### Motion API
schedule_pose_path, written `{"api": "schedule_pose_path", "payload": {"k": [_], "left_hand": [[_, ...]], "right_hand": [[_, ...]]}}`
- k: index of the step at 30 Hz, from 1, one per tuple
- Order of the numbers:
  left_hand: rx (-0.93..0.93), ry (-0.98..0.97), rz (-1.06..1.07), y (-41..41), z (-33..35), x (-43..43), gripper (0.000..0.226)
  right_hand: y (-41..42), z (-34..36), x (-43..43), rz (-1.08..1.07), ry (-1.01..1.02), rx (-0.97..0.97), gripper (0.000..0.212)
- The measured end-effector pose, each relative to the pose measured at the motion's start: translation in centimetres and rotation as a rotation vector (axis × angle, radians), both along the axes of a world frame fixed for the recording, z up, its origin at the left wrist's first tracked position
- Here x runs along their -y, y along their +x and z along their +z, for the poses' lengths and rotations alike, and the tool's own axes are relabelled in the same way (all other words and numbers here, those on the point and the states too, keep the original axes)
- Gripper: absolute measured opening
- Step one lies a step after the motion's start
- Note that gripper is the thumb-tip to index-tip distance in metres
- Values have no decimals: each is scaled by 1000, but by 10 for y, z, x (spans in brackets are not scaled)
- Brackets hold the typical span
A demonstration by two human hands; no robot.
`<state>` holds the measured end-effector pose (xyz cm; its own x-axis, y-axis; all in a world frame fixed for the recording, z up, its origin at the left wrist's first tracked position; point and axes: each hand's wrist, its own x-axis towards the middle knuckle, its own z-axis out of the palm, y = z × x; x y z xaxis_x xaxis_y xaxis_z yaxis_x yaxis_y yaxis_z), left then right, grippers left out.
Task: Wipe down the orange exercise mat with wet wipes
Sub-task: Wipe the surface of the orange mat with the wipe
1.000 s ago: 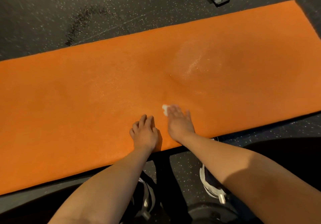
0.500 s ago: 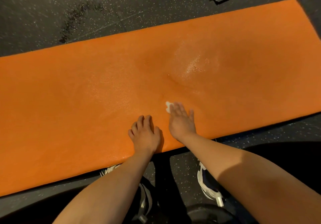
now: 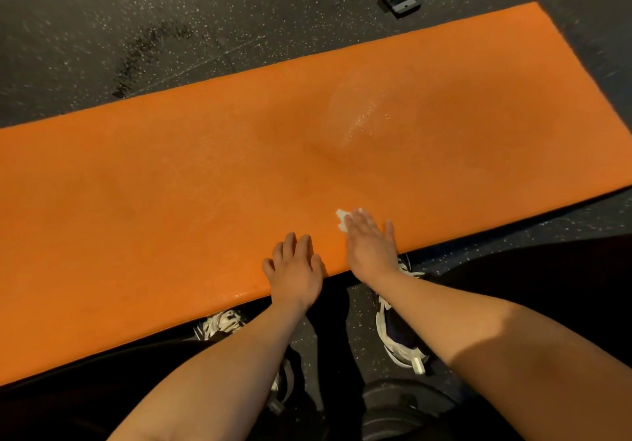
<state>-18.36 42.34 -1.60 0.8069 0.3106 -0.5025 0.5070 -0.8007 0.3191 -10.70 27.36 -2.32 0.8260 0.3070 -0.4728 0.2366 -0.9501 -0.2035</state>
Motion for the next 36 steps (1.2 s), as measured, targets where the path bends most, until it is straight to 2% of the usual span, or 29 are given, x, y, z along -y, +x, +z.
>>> {"api": "schedule_pose_path", "payload": {"k": [2,5,9,11,16,23,29,34,36], "left_hand": [[-20,-2,-17,0,2,5,53],[-44,-18,-28,3,2,2,54],[-41,-36,-52,-2,1,-2,52],[-37,-41,-57,-3,2,-3,52],[-49,-8,-70,-3,2,-4,53],[-5,-29,-39,3,-2,-9,43],[18,-5,-67,4,-4,-14,45],[59,-6,-42,18,-9,-24,45],[36,25,15,24,-13,-29,47]], "right_hand": [[0,1,4,-115,-44,-8,57],[-15,9,-11,-131,17,-52,56],[-41,8,-25,167,96,-82,53],[-37,7,-13,199,76,-69,53],[-16,12,2,-103,-41,-53,56],[-30,2,-25,224,106,-107,57],[4,6,-29,-56,-85,-54,66],[-6,-2,-62,166,88,-128,63],[3,-8,-68,205,67,-99,64]]}}
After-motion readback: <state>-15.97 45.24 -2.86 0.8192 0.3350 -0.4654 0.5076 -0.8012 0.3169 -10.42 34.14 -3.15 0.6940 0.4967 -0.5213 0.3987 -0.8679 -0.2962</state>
